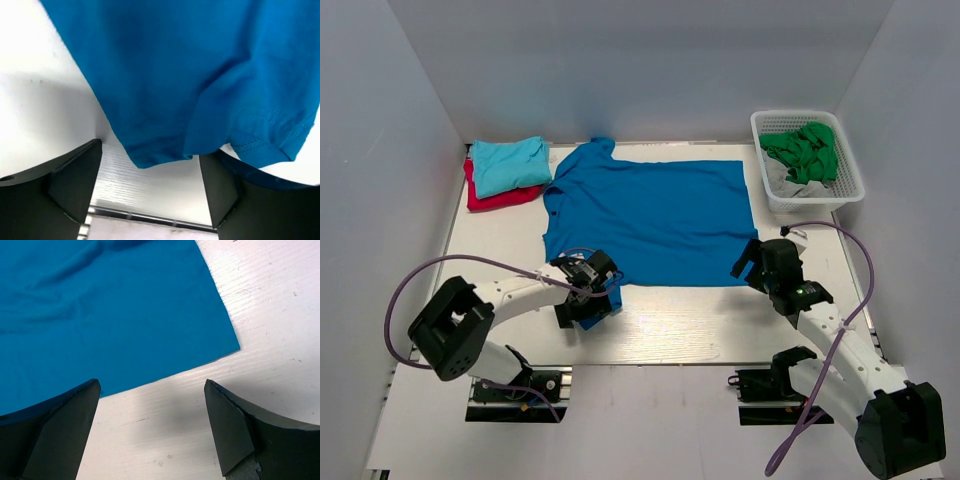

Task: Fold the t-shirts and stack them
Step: Grap the side of the flattened tshirt closest away from the robot with both arms

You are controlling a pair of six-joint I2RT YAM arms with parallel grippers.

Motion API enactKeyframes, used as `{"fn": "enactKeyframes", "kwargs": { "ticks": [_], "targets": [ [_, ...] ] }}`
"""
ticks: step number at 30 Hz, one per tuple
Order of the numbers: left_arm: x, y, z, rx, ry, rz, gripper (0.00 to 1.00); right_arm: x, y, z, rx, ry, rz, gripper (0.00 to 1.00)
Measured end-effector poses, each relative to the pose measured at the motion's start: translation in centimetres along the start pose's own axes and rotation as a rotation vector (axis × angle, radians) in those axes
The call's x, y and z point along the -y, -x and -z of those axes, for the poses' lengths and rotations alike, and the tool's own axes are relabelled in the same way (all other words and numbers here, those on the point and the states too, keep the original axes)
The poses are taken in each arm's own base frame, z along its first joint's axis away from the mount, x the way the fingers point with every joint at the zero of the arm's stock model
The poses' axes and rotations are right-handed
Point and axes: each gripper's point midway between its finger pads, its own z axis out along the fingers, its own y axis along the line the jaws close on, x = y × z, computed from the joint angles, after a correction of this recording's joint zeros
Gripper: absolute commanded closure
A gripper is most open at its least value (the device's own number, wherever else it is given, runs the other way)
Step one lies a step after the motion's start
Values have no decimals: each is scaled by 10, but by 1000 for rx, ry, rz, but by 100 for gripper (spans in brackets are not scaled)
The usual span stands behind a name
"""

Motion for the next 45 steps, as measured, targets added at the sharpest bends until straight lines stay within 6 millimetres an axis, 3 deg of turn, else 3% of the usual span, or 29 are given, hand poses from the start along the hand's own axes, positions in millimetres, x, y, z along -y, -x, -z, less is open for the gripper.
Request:
{"fn": "enactKeyframes", "kwargs": {
  "ticks": [6, 12, 16, 17, 20, 27, 36, 45],
  "targets": [
    [5, -1, 2, 33, 20, 23, 23, 1, 0, 0, 2, -3, 0, 10],
    [8, 0, 2, 58, 0, 28, 44, 1, 0, 0, 0, -4, 2, 10],
    [4, -1, 2, 70, -9, 34, 67, 2, 0, 1, 2, -8, 1, 10],
    [3, -1, 2, 74, -13, 37, 80, 3, 0, 1, 3, -10, 0, 10],
    [-1, -2, 3, 83, -24, 38, 100, 5, 0, 1, 7, -22, -2, 10],
    [-11, -8, 5, 86, -43, 42, 100, 14, -3, 2, -2, -69, -9, 10],
    [-39, -21, 12, 44, 29, 19, 100, 36, -18, -11, -60, -194, -8, 10],
    [-41, -19, 22, 58, 0, 11, 100, 45, -33, -20, -126, -246, -15, 14]
  ]
}}
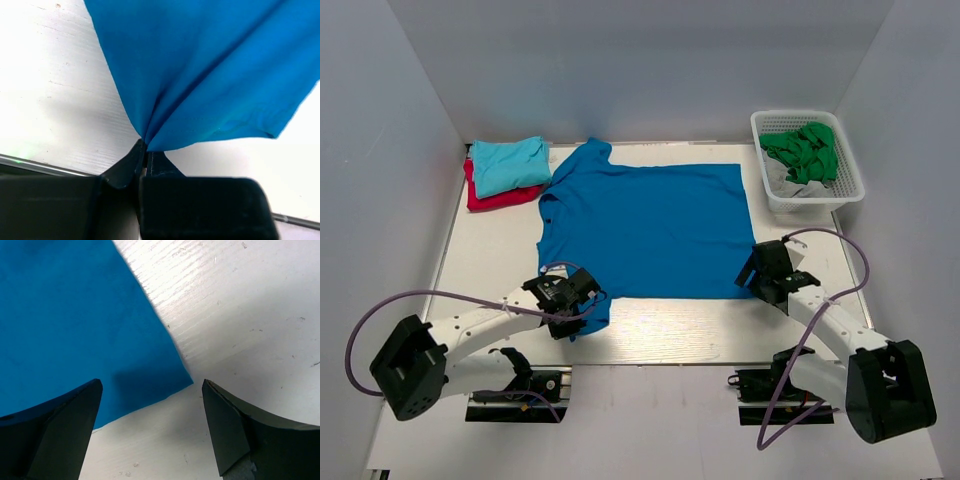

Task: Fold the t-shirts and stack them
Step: Grap the side of the flattened tshirt closest away from the robot with both arms

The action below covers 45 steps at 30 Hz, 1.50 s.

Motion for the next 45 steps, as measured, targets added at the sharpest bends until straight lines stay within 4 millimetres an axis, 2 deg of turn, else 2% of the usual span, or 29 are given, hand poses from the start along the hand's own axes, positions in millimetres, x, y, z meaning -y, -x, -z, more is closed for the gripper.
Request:
{"fn": "enactKeyframes", "kwargs": {
  "ticks": [1, 6, 8, 10, 12, 22, 29, 33, 39, 42, 45],
  "targets": [
    [1, 1, 1, 3, -8, 3, 100, 0, -1, -1, -4, -3, -4, 16],
    [4, 2, 6, 11, -43, 10, 100, 2, -9, -8, -30, -5, -18, 39],
    [4, 2, 6, 8, -46, 11, 100, 2, -11, -10, -35, -6, -19, 56],
    [3, 0, 6, 4, -45, 11, 100, 2, -12, -10, -38, -3, -19, 83],
    [3, -2, 6, -1, -54, 15, 100, 3, -14, -10, -41, 0, -26, 100],
    [-8, -23, 23, -83, -115, 58, 100, 13, -39, 14, -102, 60, -47, 100],
    [1, -21, 33, -90, -163, 50, 100, 11, -40, 21, -111, 93, -30, 100],
    [27, 2, 53, -34, -256, 61, 100, 5, -37, 22, -128, 102, -5, 100],
    [57, 57, 87, 136, -311, 101, 100, -13, -10, 28, -99, 128, 28, 100],
    [63, 79, 91, 194, -278, 115, 100, -22, 3, 30, -88, 136, 41, 100],
    [65, 97, 85, 230, -212, 125, 100, -29, 11, 30, -87, 137, 51, 100]
  ]
}}
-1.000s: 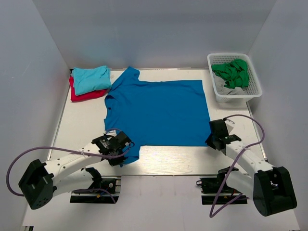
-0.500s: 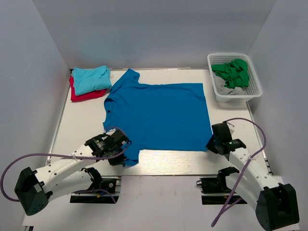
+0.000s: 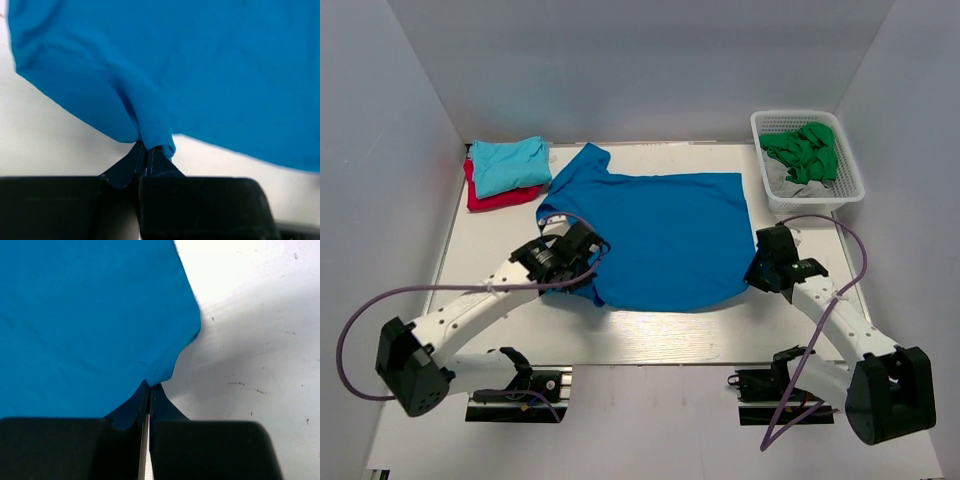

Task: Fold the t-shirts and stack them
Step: Grap the side of the flattened tshirt closest away from the robot with both arms, then fold the flattened tshirt in 1/3 of the way

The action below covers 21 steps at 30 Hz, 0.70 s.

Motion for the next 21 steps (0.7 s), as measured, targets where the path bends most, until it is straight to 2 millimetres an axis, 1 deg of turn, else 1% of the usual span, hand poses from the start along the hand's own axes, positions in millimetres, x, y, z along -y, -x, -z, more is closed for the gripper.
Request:
{"fn": "enactKeyframes", "kwargs": {
  "ticks": [3, 5, 6, 7, 10, 12, 16, 21],
  "targets": [
    [1, 18, -10, 36, 62, 10, 100, -4, 6, -2, -5, -5, 9, 100],
    [0, 30, -13, 67, 81, 24, 100, -7, 10, -3, -7, -8, 15, 100],
    [-1, 40, -13, 92, 87, 38, 100, -9, 13, -3, -5, -9, 18, 100],
    [-1, 45, -13, 104, 87, 43, 100, -11, 17, -3, -1, -8, 20, 100],
    [2, 67, -14, 146, 84, 57, 100, -21, 32, -4, 8, -6, 30, 100],
    [8, 81, -18, 162, 87, 57, 100, -28, 42, -6, 13, -5, 38, 100],
    [19, 102, -38, 172, 115, 46, 100, -39, 61, -13, 27, -19, 54, 100],
    [9, 118, -63, 157, 167, 43, 100, -50, 81, -25, 27, -46, 71, 100]
  ]
}}
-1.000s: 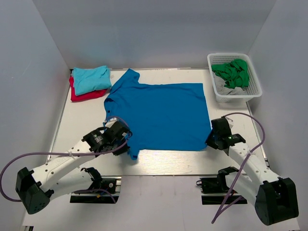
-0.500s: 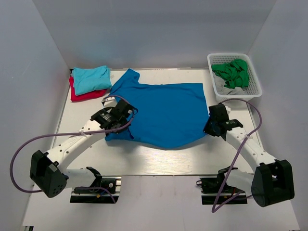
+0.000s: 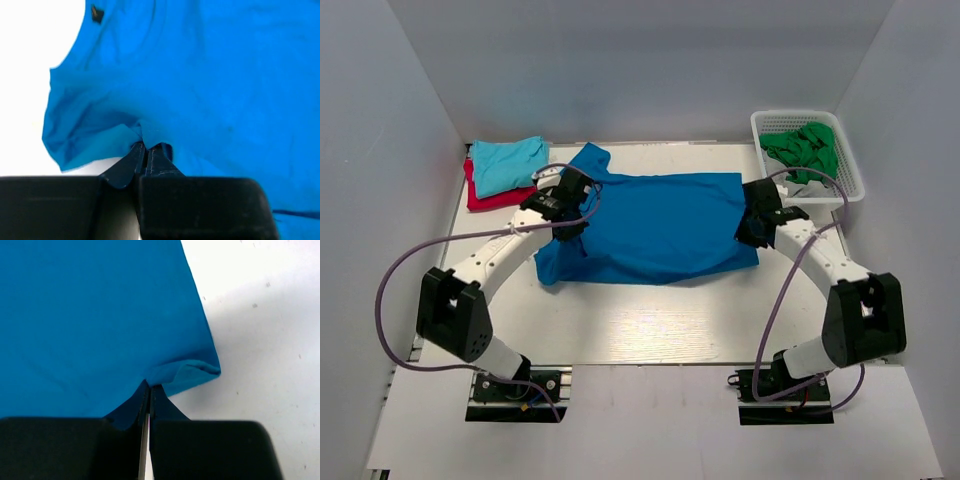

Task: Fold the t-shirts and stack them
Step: Fold the flattened tshirt in 1/3 of the way

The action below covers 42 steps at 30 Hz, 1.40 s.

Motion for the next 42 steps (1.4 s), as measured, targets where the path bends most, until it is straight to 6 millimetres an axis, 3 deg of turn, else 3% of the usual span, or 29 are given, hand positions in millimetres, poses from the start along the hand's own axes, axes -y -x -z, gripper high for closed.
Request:
{"fn": "enactKeyframes", "kwargs": {
  "ticks": [6, 13, 18, 19, 20, 21, 22, 23, 25, 28, 30, 35, 39, 42],
  "targets": [
    [11, 28, -31, -2, 8, -4, 100, -12, 21, -21, -12, -21, 2, 100],
    [25, 33, -85, -58, 36, -46, 100, -15, 38, -49, -27, -66, -8, 100],
    [21, 40, -119, -80, 81, -40, 100, -23, 62, -72, -17, -80, -22, 100],
    [20, 44, -124, -81, 87, -35, 93, -25, 67, -79, -15, -83, -24, 79],
    [20, 48, -130, -83, 91, -32, 68, -26, 71, -85, -14, -84, -28, 78],
    [21, 51, -135, -82, 91, -30, 52, -27, 73, -90, -15, -87, -27, 77],
    [21, 55, -140, -82, 91, -30, 29, -27, 75, -94, -16, -90, -25, 63],
    [21, 58, -144, -82, 90, -33, 1, -27, 76, -98, -18, -90, -23, 57],
    [21, 64, -151, -83, 90, -23, 0, -27, 76, -102, -25, -89, -20, 50],
    [23, 78, -153, -66, 83, -7, 0, -31, 78, -101, -21, -61, -9, 34],
    [25, 87, -151, -52, 69, -8, 0, -38, 79, -97, -11, -15, 4, 10],
    [26, 89, -139, -44, 26, -30, 0, -50, 64, -74, -15, 94, 61, 10],
    [17, 56, -114, -102, -39, -61, 0, -60, 50, -58, -8, 172, 105, 10],
    [8, 25, -101, -152, -86, -71, 0, -65, 36, -57, -33, 205, 127, 10]
  ]
}}
